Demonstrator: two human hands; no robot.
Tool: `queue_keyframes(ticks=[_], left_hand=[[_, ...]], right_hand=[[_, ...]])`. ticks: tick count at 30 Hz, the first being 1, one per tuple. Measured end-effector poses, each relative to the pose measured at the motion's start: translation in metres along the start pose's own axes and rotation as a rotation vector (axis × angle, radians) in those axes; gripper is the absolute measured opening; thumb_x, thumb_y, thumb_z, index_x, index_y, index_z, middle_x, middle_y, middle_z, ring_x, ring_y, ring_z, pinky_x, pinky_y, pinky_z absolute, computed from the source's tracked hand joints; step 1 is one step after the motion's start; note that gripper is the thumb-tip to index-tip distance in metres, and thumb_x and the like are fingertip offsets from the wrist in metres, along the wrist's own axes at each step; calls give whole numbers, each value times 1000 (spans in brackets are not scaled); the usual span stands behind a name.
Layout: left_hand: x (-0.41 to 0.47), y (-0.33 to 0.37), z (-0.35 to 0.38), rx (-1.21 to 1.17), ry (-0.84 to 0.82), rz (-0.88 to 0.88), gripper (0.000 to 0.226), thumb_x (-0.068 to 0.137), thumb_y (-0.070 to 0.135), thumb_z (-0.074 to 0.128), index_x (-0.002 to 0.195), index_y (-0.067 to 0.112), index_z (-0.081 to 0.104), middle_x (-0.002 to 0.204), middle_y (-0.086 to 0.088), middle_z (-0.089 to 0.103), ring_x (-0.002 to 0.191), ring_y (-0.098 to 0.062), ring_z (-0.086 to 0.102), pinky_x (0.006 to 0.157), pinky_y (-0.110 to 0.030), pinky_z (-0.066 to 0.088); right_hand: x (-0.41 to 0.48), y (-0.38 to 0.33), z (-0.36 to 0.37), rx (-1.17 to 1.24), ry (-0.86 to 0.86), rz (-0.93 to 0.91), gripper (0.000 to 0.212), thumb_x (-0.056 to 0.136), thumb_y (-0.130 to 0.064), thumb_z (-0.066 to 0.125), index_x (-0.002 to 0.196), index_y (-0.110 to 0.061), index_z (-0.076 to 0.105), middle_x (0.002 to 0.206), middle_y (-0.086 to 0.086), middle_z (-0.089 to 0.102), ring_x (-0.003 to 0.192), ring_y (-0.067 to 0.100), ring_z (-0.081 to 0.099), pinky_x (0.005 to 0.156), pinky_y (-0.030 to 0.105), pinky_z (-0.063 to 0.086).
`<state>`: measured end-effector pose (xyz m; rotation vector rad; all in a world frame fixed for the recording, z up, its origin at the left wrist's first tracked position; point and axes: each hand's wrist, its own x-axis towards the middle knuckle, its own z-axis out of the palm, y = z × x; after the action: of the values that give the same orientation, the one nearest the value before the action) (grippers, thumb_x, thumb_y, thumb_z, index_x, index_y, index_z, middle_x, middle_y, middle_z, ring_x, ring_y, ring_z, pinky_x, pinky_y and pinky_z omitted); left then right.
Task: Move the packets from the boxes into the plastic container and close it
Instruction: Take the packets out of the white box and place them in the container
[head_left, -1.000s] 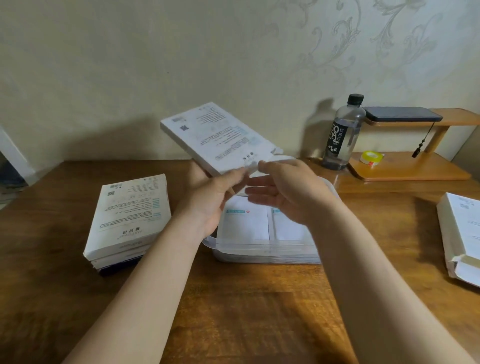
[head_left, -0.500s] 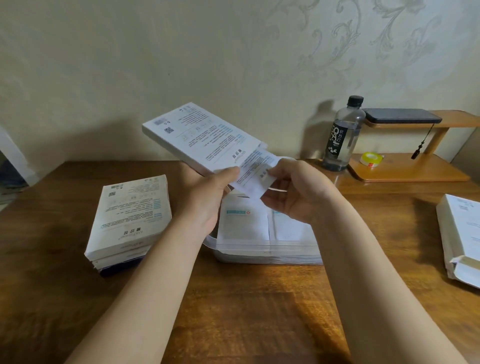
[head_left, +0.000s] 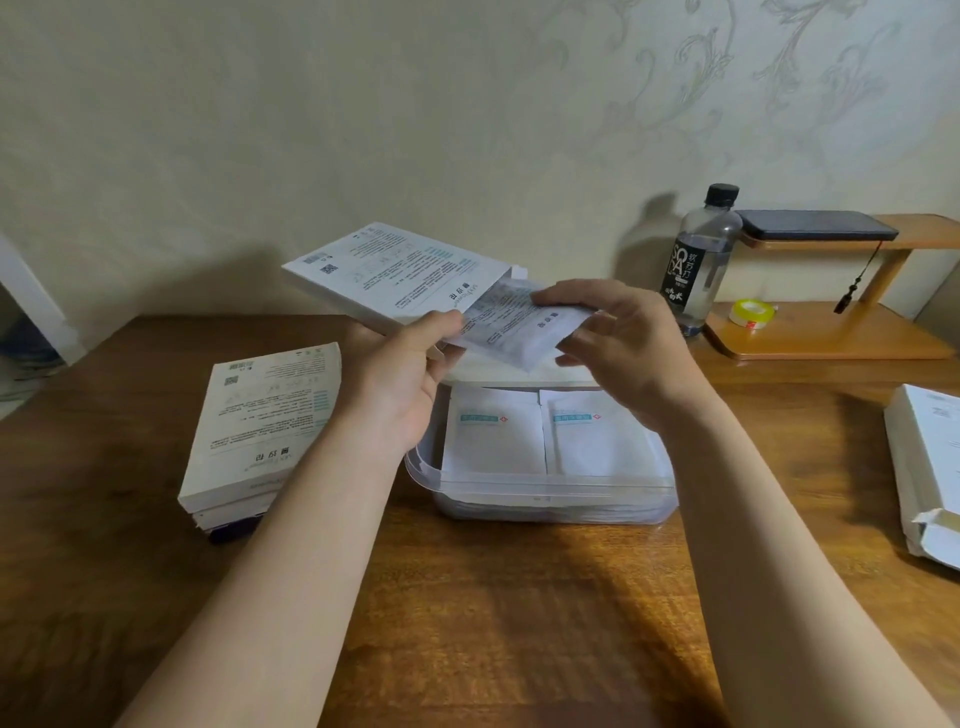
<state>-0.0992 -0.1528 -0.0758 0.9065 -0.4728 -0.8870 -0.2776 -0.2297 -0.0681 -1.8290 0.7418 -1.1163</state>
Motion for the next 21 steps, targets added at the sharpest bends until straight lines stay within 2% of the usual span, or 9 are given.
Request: queue_keyframes(ticks=[2,4,6,8,11,13,15,18,21], left_hand=[[1,1,-1,1,9,16,44,87,-17,63,118,15,64,111,-4,75,96,-17,74,71,-28,61],[1,3,-2,-30,31,31,48,85,-17,65,123,13,62,115,-4,75,102,-19,74,71,-29,61],[3,3,-5,-61,68,54,54,83,-19,67,128,10,60,118,-6,74,104,-21,73,75,-32,62],[5,3,-7,-71,115,85,52,82,-18,67,126,10,60,118,-8,73,99,-20,72,79,-34,62],[6,2,-7,-91,140,126,52,84,-17,66,126,12,59,123,-6,71,97,-17,73,78,-32,62],[5,1,-6,-98,137,146,52,84,-17,66,125,13,59,122,-4,71,93,-14,73,80,-32,62],[4,-1,-4,-106,135,154,54,84,-16,67,127,14,57,123,-4,71,96,-14,73,82,-33,62],[3,-5,-2,-115,117,158,59,83,-16,67,133,12,55,127,-5,69,111,-19,70,80,-33,61],[4,-10,-1,-105,96,144,62,82,-16,67,137,9,53,129,-6,68,116,-21,68,79,-33,61]], right_hand=[[1,-1,-5,10,33,-43,34,85,10,69,96,-22,76,116,0,65,103,23,69,78,35,62],[4,0,-12,96,72,-60,25,82,1,76,90,-23,77,116,5,67,108,19,67,81,27,58],[4,-4,-17,246,101,-53,9,77,-17,80,85,-20,79,103,8,74,95,21,69,80,30,55],[4,-5,-21,391,106,-31,9,77,-18,78,84,-13,79,91,9,76,86,26,68,79,39,57],[5,-9,-18,477,127,126,2,81,-11,74,81,-10,75,83,13,73,79,29,68,77,49,59],[6,-5,-8,430,133,295,6,89,-3,68,84,-5,70,86,18,70,79,32,68,79,56,58],[6,-1,3,339,89,435,10,93,5,62,88,-3,66,93,21,69,86,35,67,87,60,56],[6,9,18,280,38,622,20,91,9,56,101,-3,67,109,23,70,102,39,68,92,58,55],[6,15,26,229,-8,710,30,85,10,58,110,-2,66,112,23,70,105,42,67,92,56,55]])
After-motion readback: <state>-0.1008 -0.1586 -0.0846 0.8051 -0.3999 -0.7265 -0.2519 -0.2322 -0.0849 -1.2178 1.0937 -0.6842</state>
